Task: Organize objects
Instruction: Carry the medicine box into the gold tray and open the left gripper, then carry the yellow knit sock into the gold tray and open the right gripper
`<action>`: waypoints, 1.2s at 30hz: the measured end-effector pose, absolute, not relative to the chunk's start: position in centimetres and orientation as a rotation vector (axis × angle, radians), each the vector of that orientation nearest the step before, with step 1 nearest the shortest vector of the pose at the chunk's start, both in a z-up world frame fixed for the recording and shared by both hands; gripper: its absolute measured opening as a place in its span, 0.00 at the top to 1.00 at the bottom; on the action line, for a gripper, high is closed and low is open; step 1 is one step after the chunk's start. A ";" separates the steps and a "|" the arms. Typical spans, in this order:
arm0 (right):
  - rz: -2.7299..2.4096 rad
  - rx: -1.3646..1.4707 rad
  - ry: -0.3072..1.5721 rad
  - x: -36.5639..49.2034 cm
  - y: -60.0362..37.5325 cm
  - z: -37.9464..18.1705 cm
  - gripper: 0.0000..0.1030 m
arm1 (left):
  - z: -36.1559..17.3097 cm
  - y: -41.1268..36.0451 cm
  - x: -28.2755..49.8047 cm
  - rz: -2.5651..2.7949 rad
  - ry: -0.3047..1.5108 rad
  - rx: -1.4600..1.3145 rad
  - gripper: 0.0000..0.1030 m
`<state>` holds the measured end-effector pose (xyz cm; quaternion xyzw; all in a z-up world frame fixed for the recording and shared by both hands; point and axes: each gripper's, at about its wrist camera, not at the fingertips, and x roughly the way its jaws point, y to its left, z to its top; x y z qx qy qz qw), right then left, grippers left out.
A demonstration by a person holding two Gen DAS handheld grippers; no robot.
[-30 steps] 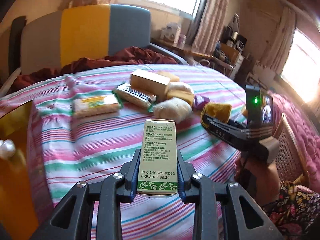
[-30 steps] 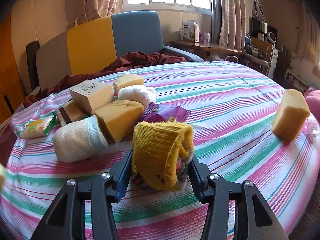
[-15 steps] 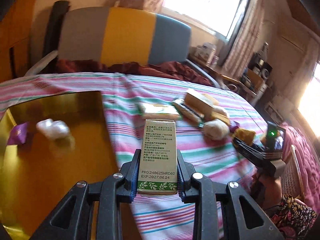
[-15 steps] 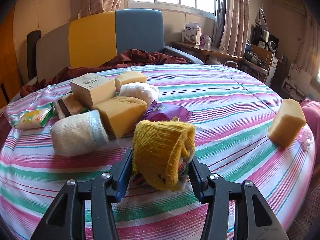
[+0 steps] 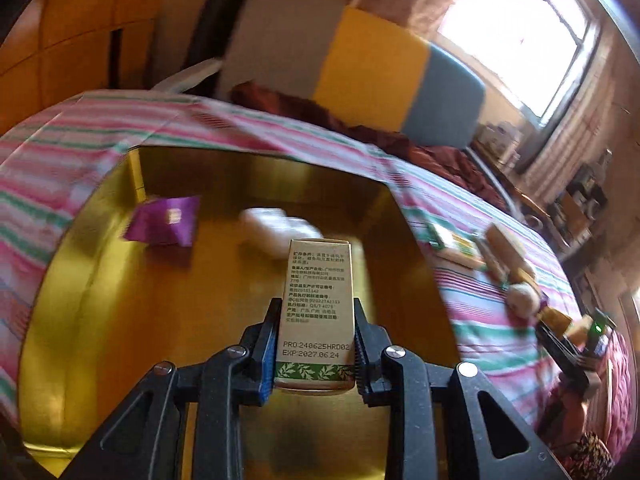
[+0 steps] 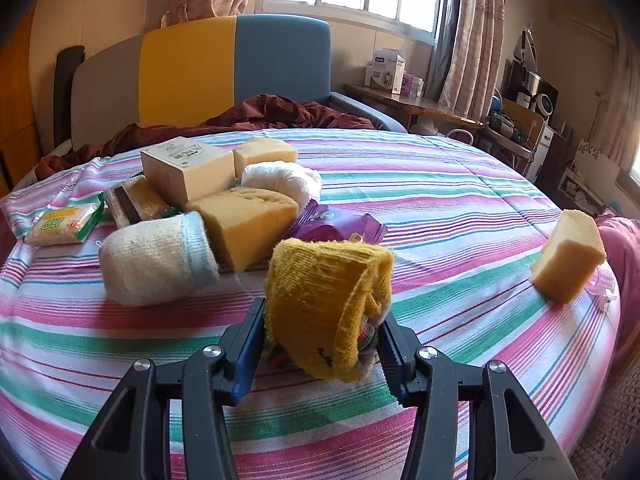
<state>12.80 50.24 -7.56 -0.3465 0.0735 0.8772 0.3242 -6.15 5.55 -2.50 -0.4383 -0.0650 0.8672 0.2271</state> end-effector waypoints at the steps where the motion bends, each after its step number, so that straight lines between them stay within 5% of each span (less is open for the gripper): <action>1: 2.300 -0.910 0.190 12.8 50.2 -7.6 0.49 | -2.6 5.1 -6.5 2.403 -0.174 -1.218 0.71; 13: 2.287 -0.924 0.158 12.6 49.8 -7.7 0.49 | -4.0 0.1 -9.3 2.534 -0.146 -1.363 0.69; 19: 2.284 -0.926 0.150 12.6 49.8 -7.7 0.49 | -4.3 -0.7 -9.1 2.626 -0.112 -1.401 0.41; 26: 2.290 -0.923 0.148 12.7 49.6 -7.5 0.51 | -3.6 -1.2 -7.0 2.653 -0.241 -1.286 0.41; 36: 2.425 -0.901 0.332 13.9 46.5 -5.9 0.54 | -2.6 1.0 -4.6 2.577 -0.189 -1.188 0.41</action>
